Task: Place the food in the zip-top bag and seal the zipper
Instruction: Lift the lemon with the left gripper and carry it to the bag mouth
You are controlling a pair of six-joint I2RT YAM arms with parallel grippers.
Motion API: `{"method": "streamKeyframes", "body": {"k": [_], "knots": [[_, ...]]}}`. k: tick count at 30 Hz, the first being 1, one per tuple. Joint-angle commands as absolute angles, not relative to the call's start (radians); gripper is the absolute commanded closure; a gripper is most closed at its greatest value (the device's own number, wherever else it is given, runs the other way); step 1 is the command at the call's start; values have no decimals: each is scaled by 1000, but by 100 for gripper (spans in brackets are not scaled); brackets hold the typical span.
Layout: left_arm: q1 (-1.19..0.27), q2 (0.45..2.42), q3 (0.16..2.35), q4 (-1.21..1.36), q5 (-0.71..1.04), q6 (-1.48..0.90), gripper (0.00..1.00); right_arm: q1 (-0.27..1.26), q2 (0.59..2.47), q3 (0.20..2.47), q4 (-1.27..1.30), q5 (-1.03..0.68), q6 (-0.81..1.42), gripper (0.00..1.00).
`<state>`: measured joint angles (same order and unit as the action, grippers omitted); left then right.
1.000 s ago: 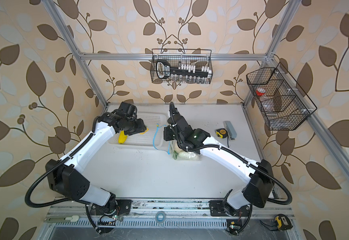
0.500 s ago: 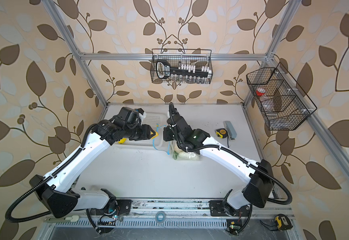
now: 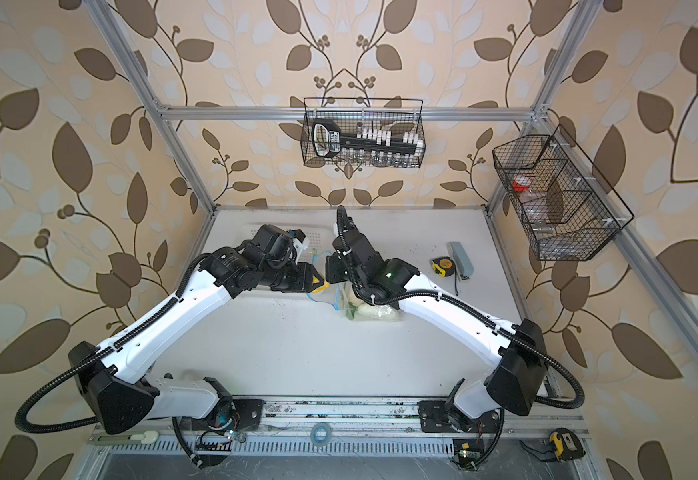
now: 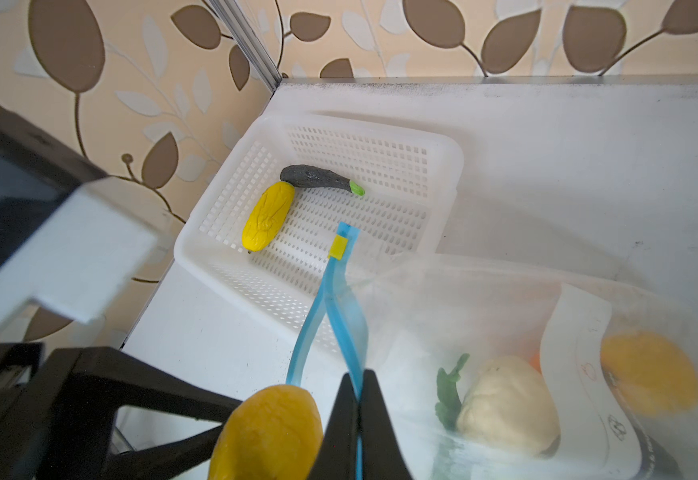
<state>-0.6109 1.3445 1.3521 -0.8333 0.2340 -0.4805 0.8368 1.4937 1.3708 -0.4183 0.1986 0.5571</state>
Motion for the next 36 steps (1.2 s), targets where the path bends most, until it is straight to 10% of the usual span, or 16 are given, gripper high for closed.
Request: {"method": "streamKeyframes", "body": {"k": [1, 36], "knots": [[-626, 1363, 1336, -809, 238, -473, 55, 847, 1497, 1399, -414, 218, 566, 100], [-630, 1389, 1109, -148, 40, -932, 55, 851, 1516, 1427, -416, 197, 598, 100]]}}
